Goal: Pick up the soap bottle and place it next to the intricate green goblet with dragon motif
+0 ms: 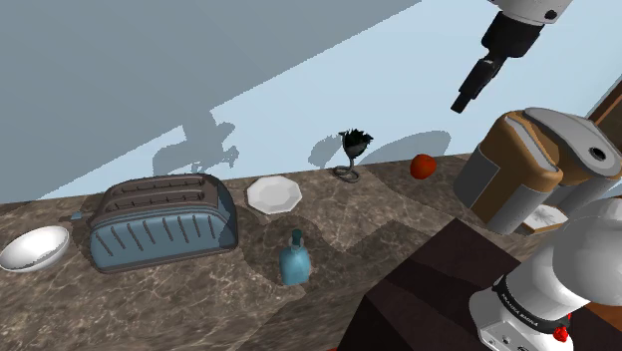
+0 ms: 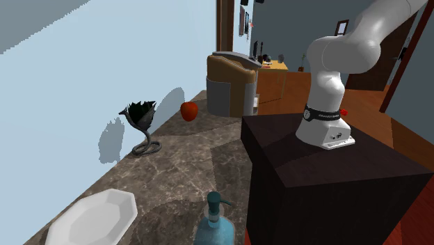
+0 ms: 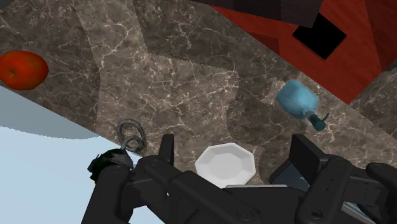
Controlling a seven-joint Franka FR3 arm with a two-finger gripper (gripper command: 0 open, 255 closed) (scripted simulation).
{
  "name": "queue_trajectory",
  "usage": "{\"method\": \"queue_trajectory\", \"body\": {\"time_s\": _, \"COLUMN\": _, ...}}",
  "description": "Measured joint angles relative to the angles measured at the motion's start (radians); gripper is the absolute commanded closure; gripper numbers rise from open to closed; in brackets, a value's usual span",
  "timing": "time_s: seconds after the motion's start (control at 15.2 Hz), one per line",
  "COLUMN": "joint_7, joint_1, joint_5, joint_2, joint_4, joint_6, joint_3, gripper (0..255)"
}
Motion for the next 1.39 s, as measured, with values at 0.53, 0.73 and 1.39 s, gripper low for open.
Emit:
{"method": "queue_trajectory", "body": {"time_s": 0.53, "joint_7": 0.099, "joint_1": 0.030, "joint_5": 0.050, "joint_2": 0.047, "joint_4": -0.117, "joint_6": 0.166, "joint_3": 0.103, "gripper": 0}}
{"method": "queue_trajectory", "body": {"time_s": 0.73, "joint_7": 0.142, "joint_1": 0.041, "joint_5": 0.068, "joint_2": 0.093, "joint_4": -0.153, "joint_6": 0.249, "joint_3": 0.152, "gripper": 0}}
{"method": "queue_trajectory", "body": {"time_s": 1.39, "joint_7": 0.326, "joint_1": 0.054, "joint_5": 0.088, "joint_2": 0.333, "joint_4": -0.210, "joint_6": 0.552, "joint_3": 0.346, "gripper": 0}}
